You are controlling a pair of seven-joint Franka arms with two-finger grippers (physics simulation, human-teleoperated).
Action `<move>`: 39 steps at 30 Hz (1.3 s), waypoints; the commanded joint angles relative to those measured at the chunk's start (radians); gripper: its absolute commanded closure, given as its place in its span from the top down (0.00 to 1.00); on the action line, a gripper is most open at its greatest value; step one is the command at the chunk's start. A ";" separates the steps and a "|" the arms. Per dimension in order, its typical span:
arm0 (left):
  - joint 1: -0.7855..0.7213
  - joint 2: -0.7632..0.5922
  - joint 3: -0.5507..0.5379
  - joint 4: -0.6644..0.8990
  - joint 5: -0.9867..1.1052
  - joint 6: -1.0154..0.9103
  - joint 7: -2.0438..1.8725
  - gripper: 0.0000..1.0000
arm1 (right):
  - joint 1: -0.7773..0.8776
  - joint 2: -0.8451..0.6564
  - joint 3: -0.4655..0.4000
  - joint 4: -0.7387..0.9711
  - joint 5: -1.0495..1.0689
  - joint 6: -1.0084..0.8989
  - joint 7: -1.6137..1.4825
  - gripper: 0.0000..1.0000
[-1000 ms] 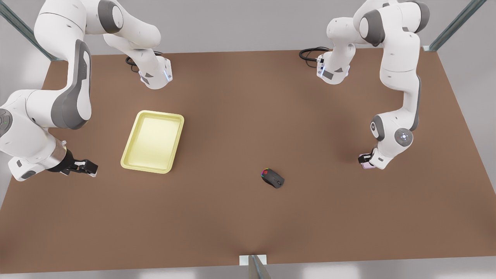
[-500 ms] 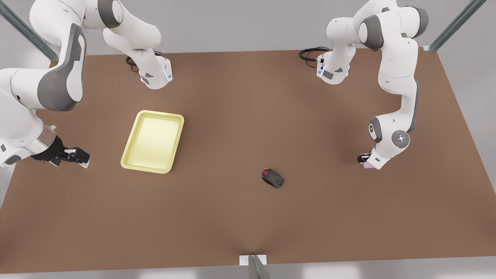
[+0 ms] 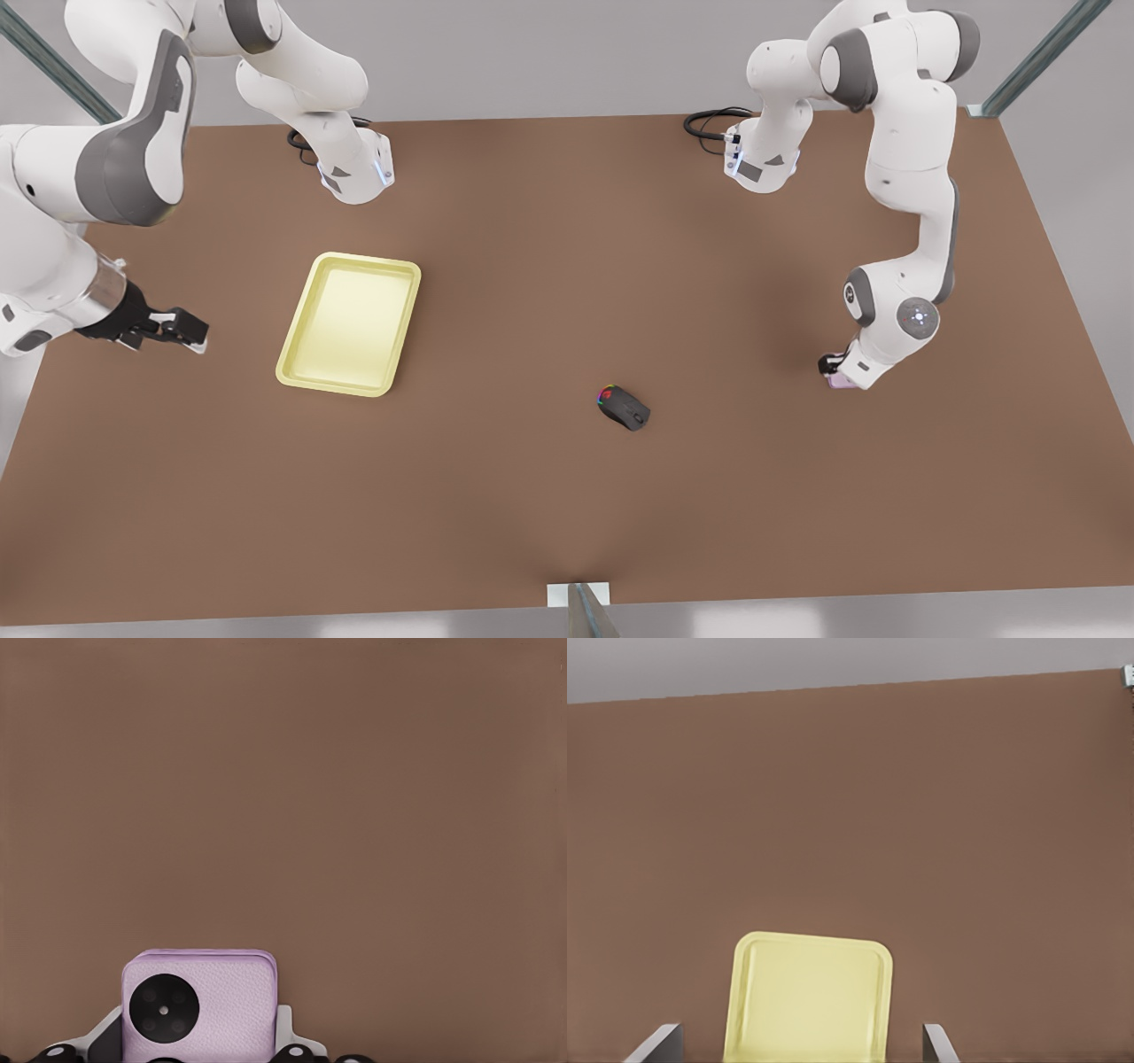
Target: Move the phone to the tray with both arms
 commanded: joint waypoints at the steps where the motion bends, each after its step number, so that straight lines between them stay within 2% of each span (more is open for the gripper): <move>1: -0.020 -0.011 -0.016 0.031 -0.001 -0.086 -0.030 0.81 | -0.006 -0.003 -0.004 0.004 -0.003 -0.022 0.003 1.00; 7: -0.256 -0.017 -0.018 0.186 -0.002 -0.320 -0.333 0.81 | -0.039 -0.017 -0.002 0.022 -0.001 -0.039 0.002 1.00; 11: -0.435 0.021 -0.018 0.361 -0.005 -0.499 -0.592 0.81 | -0.035 -0.032 0.010 0.022 -0.001 -0.050 0.003 1.00; 15: -0.529 0.115 -0.105 0.560 -0.068 -0.553 -0.804 0.81 | -0.041 -0.027 -0.009 0.022 0.013 -0.047 -0.007 1.00; 18: -0.621 0.195 -0.113 0.706 -0.076 -0.553 -0.926 0.81 | -0.039 -0.030 -0.005 0.020 0.002 -0.060 -0.007 1.00; 20: -0.655 0.265 -0.133 0.810 -0.073 -0.551 -0.959 0.81 | -0.039 -0.030 -0.005 0.020 0.011 -0.060 -0.003 1.00; 22: -0.707 0.402 -0.133 1.002 -0.067 -0.550 -0.954 0.81 | -0.039 -0.032 -0.007 0.022 0.004 -0.062 -0.006 1.00; 24: -0.730 0.471 -0.134 1.091 -0.062 -0.538 -0.891 0.81 | -0.036 -0.030 -0.004 0.020 0.007 -0.062 0.000 1.00; 28: -0.762 0.587 -0.131 1.151 -0.051 -0.485 -0.854 0.81 | -0.038 -0.033 -0.009 0.022 0.010 -0.062 -0.003 1.00; 32: -0.784 0.634 -0.131 1.168 -0.053 -0.468 -0.837 0.81 | -0.036 -0.033 -0.001 0.022 0.017 -0.063 0.002 1.00; 34: -0.785 0.641 -0.133 1.181 -0.053 -0.470 -0.840 1.00 | 0.005 -0.033 0.007 0.022 -0.027 -0.082 0.002 1.00; 38: -0.787 0.626 -0.133 1.180 -0.054 -0.488 -0.843 1.00 | -0.003 -0.033 -0.001 0.022 -0.013 -0.083 0.002 1.00; 39: -0.781 0.580 -0.128 1.180 -0.056 -0.580 -0.842 1.00 | 0.001 -0.033 0.004 0.022 -0.010 -0.083 0.003 1.00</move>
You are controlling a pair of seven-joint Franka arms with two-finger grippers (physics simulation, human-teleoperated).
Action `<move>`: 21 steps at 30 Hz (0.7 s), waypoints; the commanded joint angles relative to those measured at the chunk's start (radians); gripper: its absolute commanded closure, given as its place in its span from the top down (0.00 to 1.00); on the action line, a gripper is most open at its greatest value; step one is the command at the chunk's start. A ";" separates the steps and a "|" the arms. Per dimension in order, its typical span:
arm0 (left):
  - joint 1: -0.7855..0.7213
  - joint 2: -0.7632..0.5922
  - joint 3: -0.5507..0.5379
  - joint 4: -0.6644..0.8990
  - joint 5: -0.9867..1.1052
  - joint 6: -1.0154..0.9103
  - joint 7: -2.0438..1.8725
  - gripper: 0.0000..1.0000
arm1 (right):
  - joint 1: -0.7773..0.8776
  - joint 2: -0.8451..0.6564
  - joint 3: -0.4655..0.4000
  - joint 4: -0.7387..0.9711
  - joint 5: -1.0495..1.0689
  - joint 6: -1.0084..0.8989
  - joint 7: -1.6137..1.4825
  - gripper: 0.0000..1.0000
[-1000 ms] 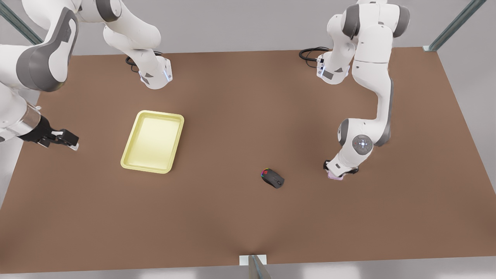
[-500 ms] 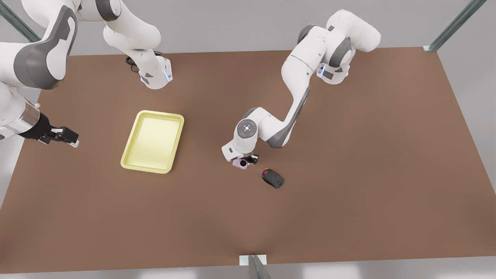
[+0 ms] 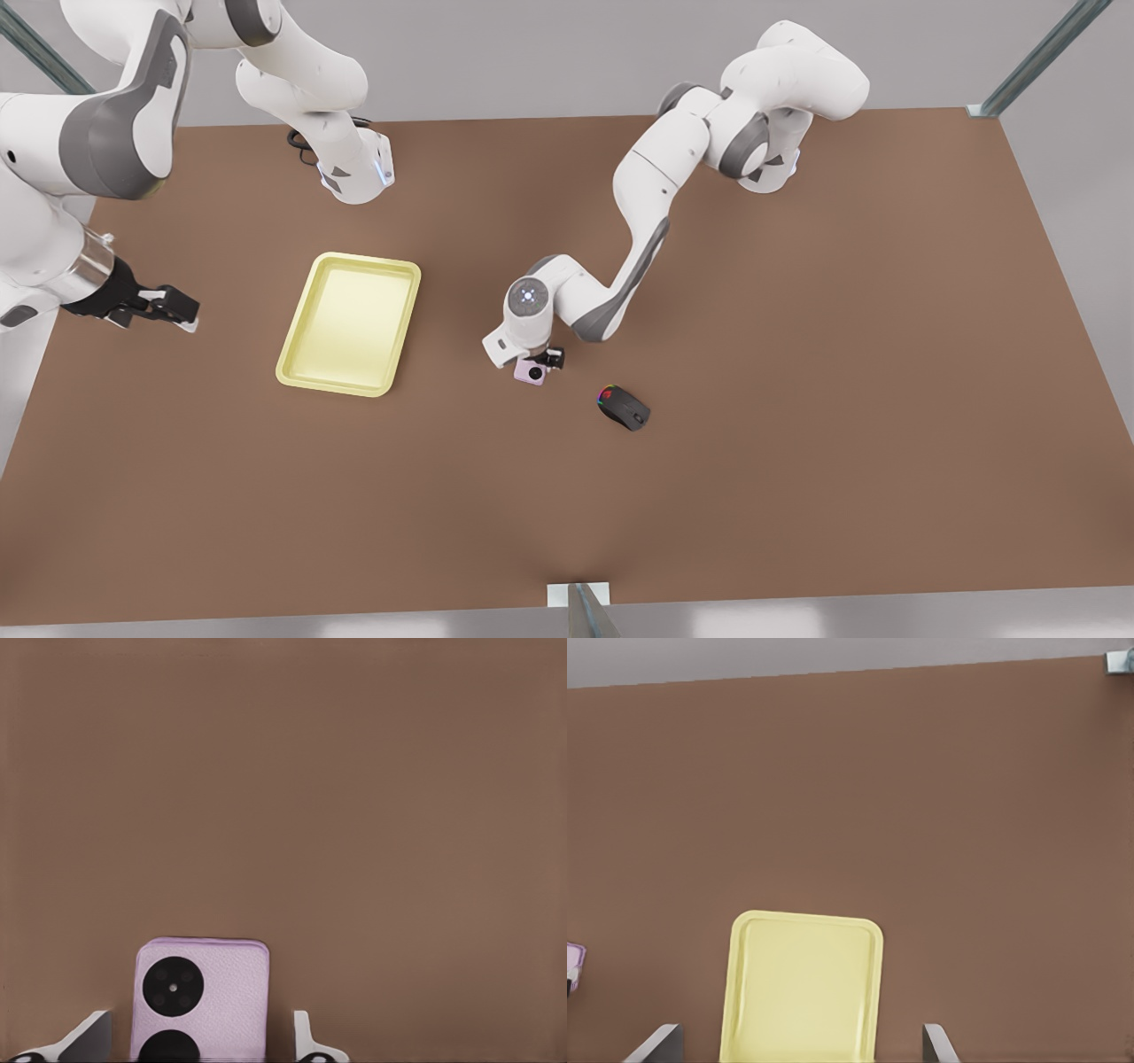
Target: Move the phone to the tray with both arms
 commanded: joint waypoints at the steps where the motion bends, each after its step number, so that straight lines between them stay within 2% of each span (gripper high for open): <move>1: 0.028 -0.094 0.013 -0.006 0.000 -0.195 -0.120 1.00 | 0.002 0.000 -0.002 0.000 0.000 -0.005 0.003 1.00; 3: 0.192 -0.310 0.018 -0.084 0.000 -0.411 0.010 1.00 | -0.004 0.001 -0.005 0.000 -0.002 -0.004 0.003 1.00; 5: 0.382 -0.430 0.045 -0.084 -0.006 -0.611 0.274 1.00 | -0.004 0.005 -0.005 0.000 0.003 -0.005 0.004 1.00; 7: 0.476 -0.525 0.105 -0.095 -0.003 -0.710 0.466 1.00 | 0.006 0.017 0.002 -0.006 0.006 -0.007 0.003 1.00; 8: 0.574 -0.681 0.065 -0.242 0.004 -0.721 0.482 1.00 | 0.026 0.026 0.007 -0.019 0.015 -0.010 -0.008 1.00; 10: 0.796 -0.852 -0.171 -0.354 0.142 -0.697 0.482 1.00 | 0.103 0.037 0.005 -0.019 0.006 -0.002 0.006 1.00; 12: 0.815 -0.967 -0.189 -0.457 0.168 -0.647 0.485 1.00 | 0.209 0.052 0.005 -0.029 -0.008 -0.017 0.006 1.00; 13: 0.813 -0.961 -0.174 -0.444 0.168 -0.651 0.483 1.00 | 0.243 0.069 0.007 -0.050 0.046 -0.086 0.036 1.00; 15: 0.812 -0.919 -0.174 -0.443 0.168 -0.648 0.482 1.00 | 0.362 0.129 0.005 -0.050 0.050 -0.059 0.257 1.00; 17: 0.815 -0.904 -0.173 -0.441 0.167 -0.629 0.482 1.00 | 0.413 0.170 0.021 -0.052 0.073 -0.034 0.435 1.00; 19: 0.813 -0.895 -0.173 -0.441 0.168 -0.623 0.482 1.00 | 0.482 0.196 0.027 -0.093 0.078 0.036 0.558 1.00; 21: 0.815 -0.872 -0.173 -0.428 0.167 -0.623 0.557 1.00 | 0.548 0.193 0.007 -0.250 0.119 0.251 0.685 1.00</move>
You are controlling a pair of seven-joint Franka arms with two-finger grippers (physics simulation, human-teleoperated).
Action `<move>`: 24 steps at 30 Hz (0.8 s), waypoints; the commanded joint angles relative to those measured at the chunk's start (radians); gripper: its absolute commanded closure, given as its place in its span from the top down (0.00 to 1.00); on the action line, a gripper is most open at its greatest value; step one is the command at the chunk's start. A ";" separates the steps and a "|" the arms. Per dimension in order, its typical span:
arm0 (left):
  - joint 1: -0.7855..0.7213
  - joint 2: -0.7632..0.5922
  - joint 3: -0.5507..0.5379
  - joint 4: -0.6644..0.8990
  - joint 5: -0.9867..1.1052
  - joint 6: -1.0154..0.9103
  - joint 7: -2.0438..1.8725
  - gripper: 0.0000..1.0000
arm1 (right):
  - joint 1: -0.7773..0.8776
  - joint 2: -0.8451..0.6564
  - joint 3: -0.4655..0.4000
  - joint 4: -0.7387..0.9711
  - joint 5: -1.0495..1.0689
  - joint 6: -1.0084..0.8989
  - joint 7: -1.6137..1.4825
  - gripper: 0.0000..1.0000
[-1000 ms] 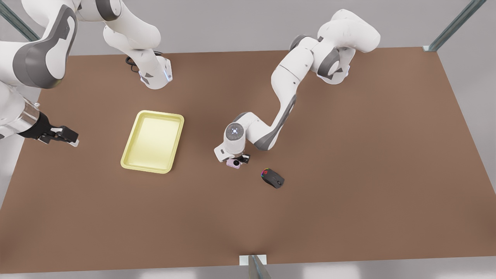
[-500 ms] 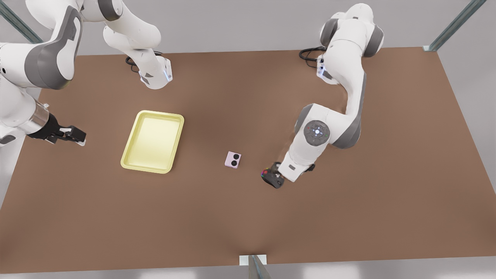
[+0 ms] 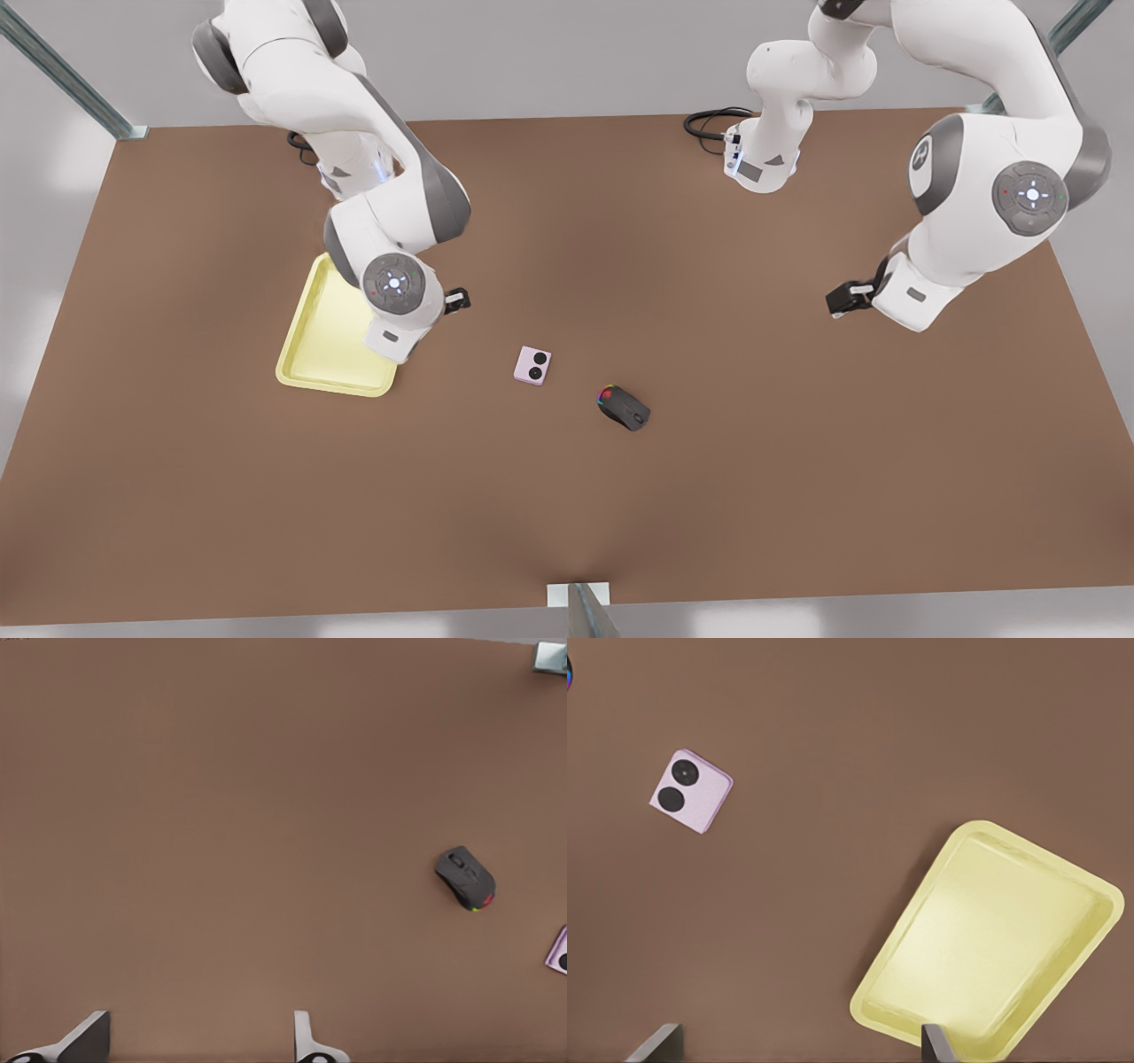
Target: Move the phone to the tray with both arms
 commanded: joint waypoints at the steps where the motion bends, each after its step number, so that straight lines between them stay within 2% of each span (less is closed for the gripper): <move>1: 0.000 0.031 0.000 0.025 0.005 -0.011 0.312 1.00 | 0.036 0.032 -0.009 -0.041 0.065 0.202 0.519 1.00; 5: -0.001 0.050 0.000 0.025 0.007 0.009 0.306 1.00 | 0.102 0.148 -0.008 -0.002 0.046 0.302 0.758 1.00; 8: -0.001 0.054 0.000 0.025 0.007 0.009 0.306 1.00 | 0.116 0.193 -0.009 -0.001 0.059 0.328 0.812 1.00; 11: -0.001 0.059 0.000 0.025 0.007 0.011 0.306 1.00 | 0.129 0.210 -0.006 -0.028 0.059 0.490 0.944 1.00; 13: 0.000 0.063 0.000 0.025 0.007 0.012 0.307 1.00 | 0.159 0.204 -0.009 -0.128 0.057 0.678 0.944 1.00; 15: 0.000 0.067 0.000 0.025 0.007 0.025 0.306 1.00 | 0.163 0.225 -0.016 -0.119 0.054 0.698 0.991 1.00; 18: 0.000 0.071 0.000 0.025 0.007 0.032 0.307 1.00 | 0.166 0.280 -0.014 -0.117 0.063 0.825 1.043 1.00; 24: 0.000 0.090 0.001 0.025 0.007 0.041 0.306 1.00 | 0.156 0.328 -0.012 -0.122 0.051 0.828 1.033 1.00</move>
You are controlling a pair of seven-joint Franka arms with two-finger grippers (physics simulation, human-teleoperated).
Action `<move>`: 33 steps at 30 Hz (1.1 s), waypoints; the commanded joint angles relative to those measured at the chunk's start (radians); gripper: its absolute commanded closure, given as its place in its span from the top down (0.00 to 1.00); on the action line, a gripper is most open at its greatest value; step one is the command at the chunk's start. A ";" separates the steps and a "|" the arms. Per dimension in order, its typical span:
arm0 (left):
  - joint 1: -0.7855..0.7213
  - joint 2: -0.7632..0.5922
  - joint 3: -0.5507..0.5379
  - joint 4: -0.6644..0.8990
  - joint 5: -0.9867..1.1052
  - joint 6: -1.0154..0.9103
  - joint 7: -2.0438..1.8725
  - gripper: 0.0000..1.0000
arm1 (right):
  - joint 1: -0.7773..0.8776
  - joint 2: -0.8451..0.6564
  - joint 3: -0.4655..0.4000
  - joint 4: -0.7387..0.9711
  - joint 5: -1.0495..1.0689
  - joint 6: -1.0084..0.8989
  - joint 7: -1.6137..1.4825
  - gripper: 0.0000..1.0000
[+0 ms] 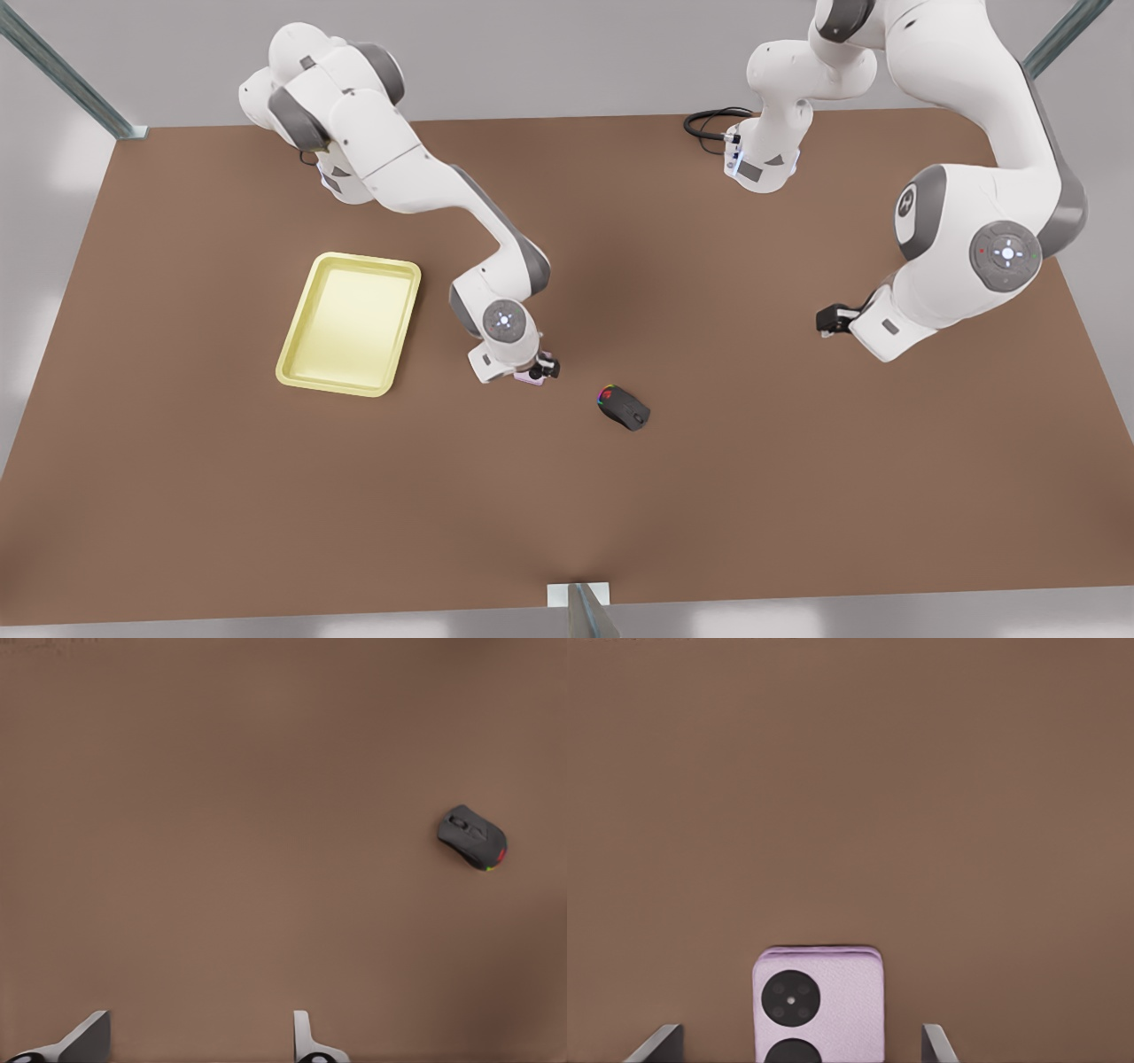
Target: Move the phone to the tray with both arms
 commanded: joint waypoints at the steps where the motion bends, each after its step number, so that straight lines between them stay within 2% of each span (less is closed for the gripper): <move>1: 0.000 0.001 0.000 0.000 0.001 0.010 0.080 1.00 | -0.001 0.010 0.000 -0.002 -0.006 0.070 0.291 1.00; 5: 0.000 0.009 0.001 0.000 0.001 0.010 0.080 1.00 | 0.009 0.032 0.000 -0.001 -0.052 0.066 0.269 1.00; 8: 0.000 0.010 0.006 0.000 0.001 0.010 0.077 1.00 | 0.009 0.030 0.003 0.002 -0.060 0.063 0.093 1.00; 33: 0.000 0.036 0.021 0.002 -0.001 0.033 0.077 1.00 | 0.015 0.093 0.011 0.010 -0.040 0.061 0.087 1.00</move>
